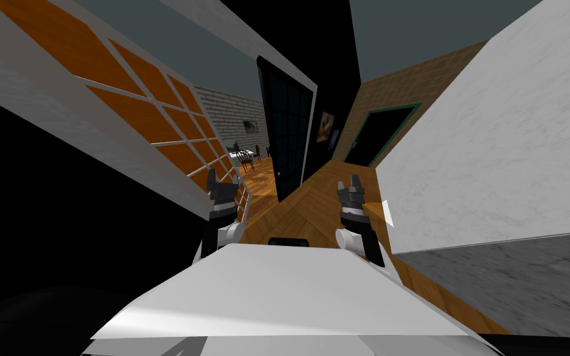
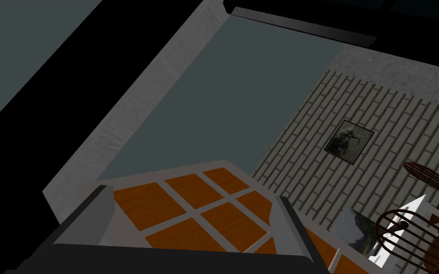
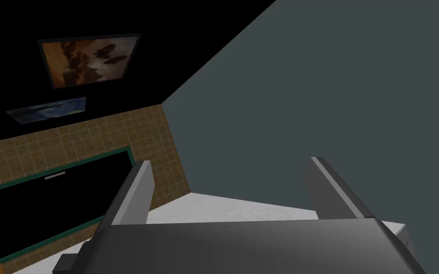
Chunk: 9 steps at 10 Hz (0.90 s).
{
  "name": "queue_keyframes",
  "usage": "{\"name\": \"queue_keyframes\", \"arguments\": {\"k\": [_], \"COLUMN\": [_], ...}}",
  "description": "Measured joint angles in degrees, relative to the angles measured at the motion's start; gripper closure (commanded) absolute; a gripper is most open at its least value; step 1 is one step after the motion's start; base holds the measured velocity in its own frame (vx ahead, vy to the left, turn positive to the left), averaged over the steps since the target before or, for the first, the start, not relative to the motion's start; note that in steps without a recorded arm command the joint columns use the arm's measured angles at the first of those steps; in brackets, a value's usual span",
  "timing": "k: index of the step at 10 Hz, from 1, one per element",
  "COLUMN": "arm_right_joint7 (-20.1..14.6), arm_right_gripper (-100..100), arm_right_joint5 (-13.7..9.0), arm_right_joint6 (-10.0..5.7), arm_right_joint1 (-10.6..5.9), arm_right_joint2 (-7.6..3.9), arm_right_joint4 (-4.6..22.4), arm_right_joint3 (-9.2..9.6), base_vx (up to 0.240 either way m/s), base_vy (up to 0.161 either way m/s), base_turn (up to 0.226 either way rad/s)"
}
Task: Push the door open
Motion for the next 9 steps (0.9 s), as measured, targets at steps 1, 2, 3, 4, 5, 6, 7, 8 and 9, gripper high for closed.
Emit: {"name": "queue_keyframes", "arguments": {"k": [1,2,3,4,5,6,7,8,9], "arm_right_joint7": [0.53,1.26,1.88,2.63,3.32,4.08,4.71,5.27,5.86], "arm_right_gripper": [-100,-100,-100,-100,-100,-100,-100,-100,-100], "arm_right_joint5": [0.99,2.16,3.2,4.47,5.54,6.8,7.84,8.8,9.79], "arm_right_joint6": [-0.48,-1.23,-2.06,-2.85,-3.65,-4.57,-5.48,-6.16,-6.72], "arm_right_joint1": [-0.36,-0.72,-0.94,-1.53,-1.84,-2.41,-2.67,-2.97,-3.23], "arm_right_joint2": [-0.12,-0.32,-0.64,-0.86,-1.0,-1.21,-1.43,-1.6,-1.69], "arm_right_joint4": [0.95,2.08,3.18,4.56,5.72,7.25,8.45,9.4,10.26], "arm_right_joint3": [0.11,0.18,0.12,0.09,0.16,0.14,0.1,0.09,0.15], "base_vx": [0.128,0.143,0.141,0.12,0.133,0.134,0.099,0.077,0.083], "base_vy": [0.002,-0.018,-0.023,-0.008,0.019,0.028,0.045,0.033,0.024], "base_turn": [-0.072,-0.038,-0.056,-0.039,-0.048,-0.051,-0.042,-0.047,-0.039]}}
